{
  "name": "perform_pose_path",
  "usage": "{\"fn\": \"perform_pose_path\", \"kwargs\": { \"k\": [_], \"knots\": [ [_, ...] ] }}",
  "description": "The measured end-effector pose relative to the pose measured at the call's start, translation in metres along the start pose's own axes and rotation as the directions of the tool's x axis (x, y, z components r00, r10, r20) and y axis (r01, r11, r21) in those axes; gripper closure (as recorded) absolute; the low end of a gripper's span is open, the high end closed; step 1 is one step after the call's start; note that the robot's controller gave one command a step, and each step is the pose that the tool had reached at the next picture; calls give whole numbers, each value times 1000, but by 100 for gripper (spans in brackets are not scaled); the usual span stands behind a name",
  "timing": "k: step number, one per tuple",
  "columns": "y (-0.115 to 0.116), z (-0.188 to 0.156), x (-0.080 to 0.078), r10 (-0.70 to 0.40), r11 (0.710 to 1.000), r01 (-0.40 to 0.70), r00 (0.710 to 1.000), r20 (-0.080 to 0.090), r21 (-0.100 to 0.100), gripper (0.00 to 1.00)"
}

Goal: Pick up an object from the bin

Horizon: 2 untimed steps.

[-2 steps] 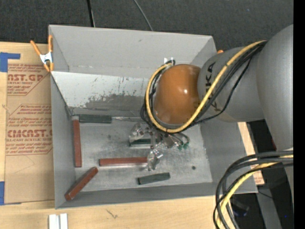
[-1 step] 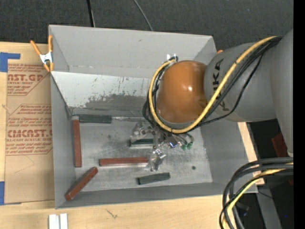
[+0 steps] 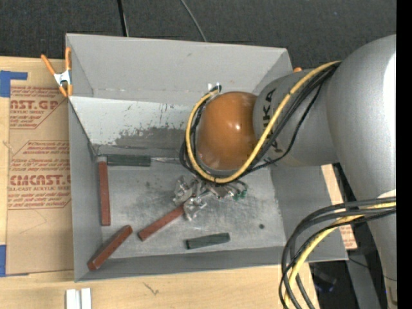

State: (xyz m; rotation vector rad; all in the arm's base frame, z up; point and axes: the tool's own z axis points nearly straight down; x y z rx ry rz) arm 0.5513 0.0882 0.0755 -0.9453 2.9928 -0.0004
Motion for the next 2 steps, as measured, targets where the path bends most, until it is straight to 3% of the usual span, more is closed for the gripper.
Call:
{"fn": "perform_pose_path", "kwargs": {
  "k": [1, 2],
  "knots": [
    [0, 0, 0, 0, 1000, 0, 1000, 0, 0, 100],
    [8, -207, 34, -92, 996, 92, 996, -5, -4, 100]
  ]
}}
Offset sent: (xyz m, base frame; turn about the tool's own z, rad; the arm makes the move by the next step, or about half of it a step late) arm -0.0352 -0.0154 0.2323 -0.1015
